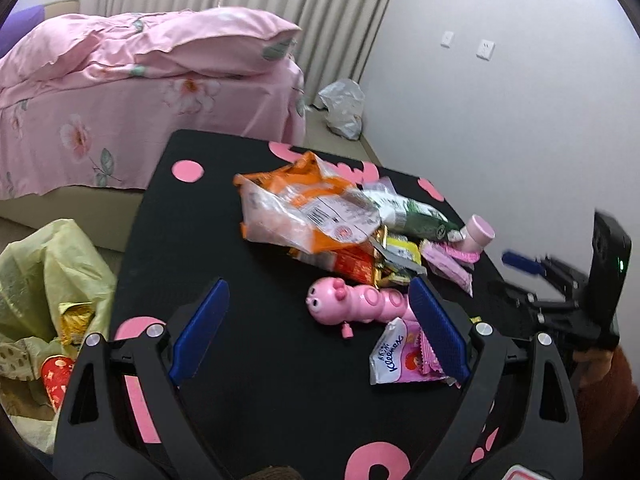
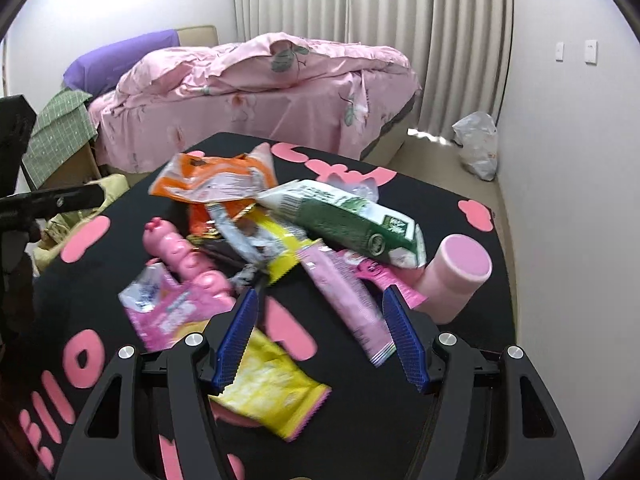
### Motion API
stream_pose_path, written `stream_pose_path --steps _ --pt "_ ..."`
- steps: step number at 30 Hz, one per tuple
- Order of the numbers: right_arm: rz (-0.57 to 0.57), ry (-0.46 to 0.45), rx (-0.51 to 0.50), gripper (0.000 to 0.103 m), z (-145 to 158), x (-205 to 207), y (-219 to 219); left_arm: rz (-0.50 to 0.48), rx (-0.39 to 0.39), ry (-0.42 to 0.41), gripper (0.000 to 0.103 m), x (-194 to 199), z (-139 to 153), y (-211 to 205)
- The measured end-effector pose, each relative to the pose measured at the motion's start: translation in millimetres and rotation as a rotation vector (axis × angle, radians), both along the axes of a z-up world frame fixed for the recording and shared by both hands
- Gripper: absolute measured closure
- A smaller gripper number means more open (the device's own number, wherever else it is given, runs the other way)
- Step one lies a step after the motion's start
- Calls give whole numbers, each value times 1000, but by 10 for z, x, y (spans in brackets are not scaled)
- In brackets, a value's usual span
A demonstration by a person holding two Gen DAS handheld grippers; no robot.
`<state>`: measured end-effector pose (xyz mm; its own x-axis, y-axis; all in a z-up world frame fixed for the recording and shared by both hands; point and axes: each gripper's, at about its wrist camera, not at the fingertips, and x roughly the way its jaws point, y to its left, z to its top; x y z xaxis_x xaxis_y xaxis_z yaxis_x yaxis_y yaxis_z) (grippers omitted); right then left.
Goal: Collect trash
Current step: 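Move both open tools back over the snack pile on the table, then grasp the white-green milk carton with the right tool while the left tool grasps the orange bag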
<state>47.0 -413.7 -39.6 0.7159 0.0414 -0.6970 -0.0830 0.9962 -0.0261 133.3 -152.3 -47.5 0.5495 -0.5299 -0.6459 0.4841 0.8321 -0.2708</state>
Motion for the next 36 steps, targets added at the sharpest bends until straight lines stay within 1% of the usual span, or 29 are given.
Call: stream_pose_path --steps 4,6,8,10,13,16,18,21,22,23,24,25,26,27,29,30,31,33,35,36 --pt "91 15 -105 42 -6 387 77 -17 10 25 16 -55 -62 -32" --pt "151 16 -156 42 -3 653 110 -15 5 32 16 -96 -62 9" --pt "204 22 -170 42 11 886 90 -6 -3 40 16 -123 -63 89" --pt "285 82 -124 42 15 1168 31 3 -7 44 16 -131 -62 153" --pt "329 157 -14 42 39 1464 -108 23 -25 53 16 -109 -74 281" --pt "362 228 14 42 -12 1622 -156 37 -44 67 16 -60 -106 365" --pt "399 271 -14 42 -84 1646 -141 41 -48 75 16 -26 -140 392" --pt "424 282 -70 42 -196 1575 -51 46 -59 90 16 22 -203 419" --pt "426 288 -75 42 -242 1554 -23 49 -64 97 16 37 -226 425" --pt "424 284 -89 42 -296 1513 37 51 -67 104 16 49 -246 428" --pt "419 255 -112 42 -306 1478 75 51 -69 113 16 65 -267 429" --pt "424 245 -113 42 -319 1454 112 51 -71 118 16 71 -283 427" --pt "422 230 -99 43 -316 1430 154 50 -70 121 16 69 -290 426" --pt "416 221 -58 43 -299 1420 190 50 -69 120 16 69 -291 420" --pt "438 228 62 43 -251 1413 270 53 -67 116 16 56 -276 425" --pt "463 230 84 44 -226 1403 313 54 -67 115 16 57 -268 428" --pt "489 227 79 47 -199 1380 373 57 -67 113 16 55 -262 434" --pt "520 201 6 47 -133 1328 489 62 -66 111 16 49 -253 447" --pt "512 187 -72 47 -87 1327 480 65 -66 111 16 36 -251 463" --pt "504 189 -89 47 -77 1330 439 66 -67 111 16 29 -251 470"
